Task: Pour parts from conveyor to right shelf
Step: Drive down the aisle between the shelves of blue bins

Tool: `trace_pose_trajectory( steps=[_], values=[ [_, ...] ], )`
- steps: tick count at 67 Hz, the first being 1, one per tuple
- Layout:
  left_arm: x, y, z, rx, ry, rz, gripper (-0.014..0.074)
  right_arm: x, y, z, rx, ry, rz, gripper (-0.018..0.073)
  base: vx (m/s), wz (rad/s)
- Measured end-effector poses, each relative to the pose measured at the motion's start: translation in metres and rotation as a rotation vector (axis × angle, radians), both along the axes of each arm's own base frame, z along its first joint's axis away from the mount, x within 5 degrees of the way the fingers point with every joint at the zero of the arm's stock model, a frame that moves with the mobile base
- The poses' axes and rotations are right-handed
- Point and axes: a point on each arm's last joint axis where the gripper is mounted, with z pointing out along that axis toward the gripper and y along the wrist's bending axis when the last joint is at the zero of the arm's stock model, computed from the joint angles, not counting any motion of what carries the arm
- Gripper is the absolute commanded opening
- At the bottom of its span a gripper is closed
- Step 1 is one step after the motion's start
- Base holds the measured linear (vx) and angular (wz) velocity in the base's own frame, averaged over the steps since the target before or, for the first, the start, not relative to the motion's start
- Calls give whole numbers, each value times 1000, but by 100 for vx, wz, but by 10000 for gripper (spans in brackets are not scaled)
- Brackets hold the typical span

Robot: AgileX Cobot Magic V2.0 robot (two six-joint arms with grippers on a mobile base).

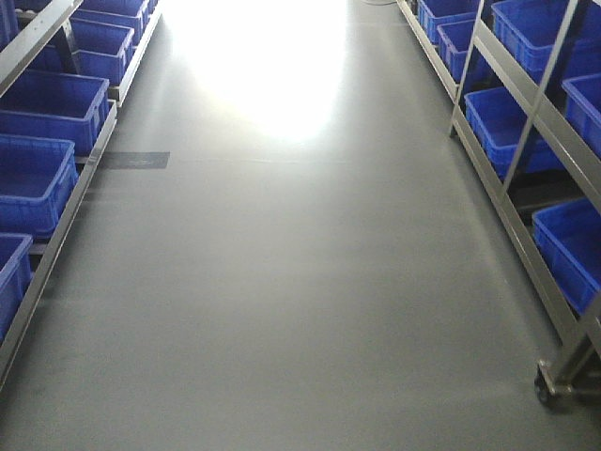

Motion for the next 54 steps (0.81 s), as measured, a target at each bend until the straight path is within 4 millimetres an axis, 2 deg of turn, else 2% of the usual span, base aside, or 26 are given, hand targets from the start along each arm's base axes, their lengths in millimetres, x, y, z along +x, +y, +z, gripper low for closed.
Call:
trace_pose_trajectory(
  steps=[54],
  values=[
    [0,0,0,0,0,0,-6,0,0,0,0,0,0,-4,67,0]
  ],
)
